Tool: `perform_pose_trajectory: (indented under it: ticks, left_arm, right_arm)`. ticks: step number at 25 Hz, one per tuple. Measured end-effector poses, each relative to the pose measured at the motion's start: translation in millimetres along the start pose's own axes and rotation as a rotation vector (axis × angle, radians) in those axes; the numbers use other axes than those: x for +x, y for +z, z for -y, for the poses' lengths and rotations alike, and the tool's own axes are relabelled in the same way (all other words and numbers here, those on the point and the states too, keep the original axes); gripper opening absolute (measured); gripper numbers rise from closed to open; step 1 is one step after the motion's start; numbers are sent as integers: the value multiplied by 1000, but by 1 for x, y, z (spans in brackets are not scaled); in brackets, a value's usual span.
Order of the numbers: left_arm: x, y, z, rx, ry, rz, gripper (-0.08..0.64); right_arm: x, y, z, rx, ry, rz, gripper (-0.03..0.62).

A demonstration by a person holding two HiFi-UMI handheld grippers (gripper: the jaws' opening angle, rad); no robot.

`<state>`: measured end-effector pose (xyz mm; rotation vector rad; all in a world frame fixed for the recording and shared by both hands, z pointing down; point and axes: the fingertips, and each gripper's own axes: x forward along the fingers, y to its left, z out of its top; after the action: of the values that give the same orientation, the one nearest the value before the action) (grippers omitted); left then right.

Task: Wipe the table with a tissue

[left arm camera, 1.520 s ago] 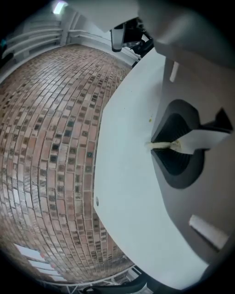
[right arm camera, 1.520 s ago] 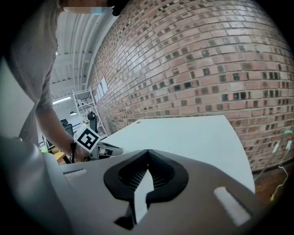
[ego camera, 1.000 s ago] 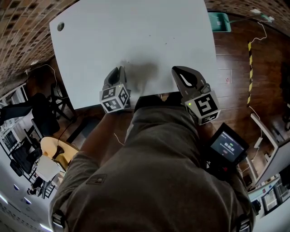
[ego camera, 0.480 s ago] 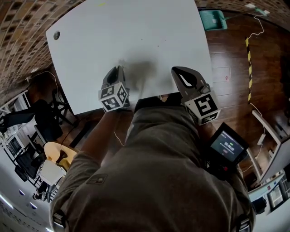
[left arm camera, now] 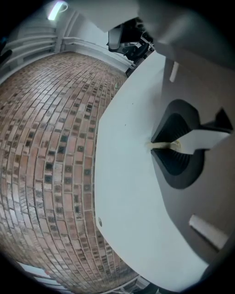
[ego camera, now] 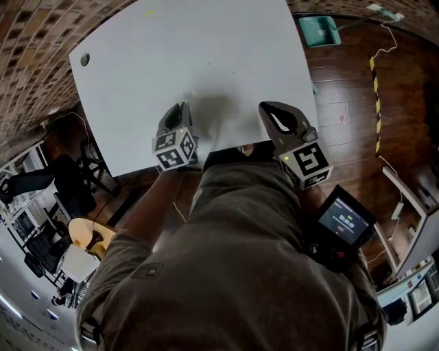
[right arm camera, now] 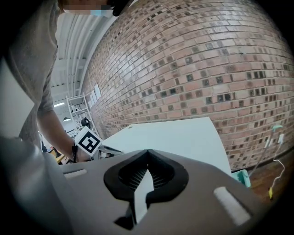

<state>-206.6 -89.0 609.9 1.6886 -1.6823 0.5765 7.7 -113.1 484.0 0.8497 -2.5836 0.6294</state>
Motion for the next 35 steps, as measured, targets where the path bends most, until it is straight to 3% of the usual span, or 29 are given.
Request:
perform_pose_trajectory:
  ticks: [8, 12, 26, 35]
  left_arm:
    - [6, -8, 30, 28, -68, -18, 41]
    - [2, -5, 46, 38, -62, -18, 41]
    - [-19, -11, -53, -35, 112, 0, 41]
    - [-24, -11, -58, -67, 135, 5, 41]
  right_arm:
    - [-3, 0, 3, -2, -8, 3, 12]
    - [-20, 3, 11, -8, -6, 5, 12]
    - [17, 3, -23, -66, 86, -16, 12]
    - [23, 6, -18, -72, 76, -36, 12]
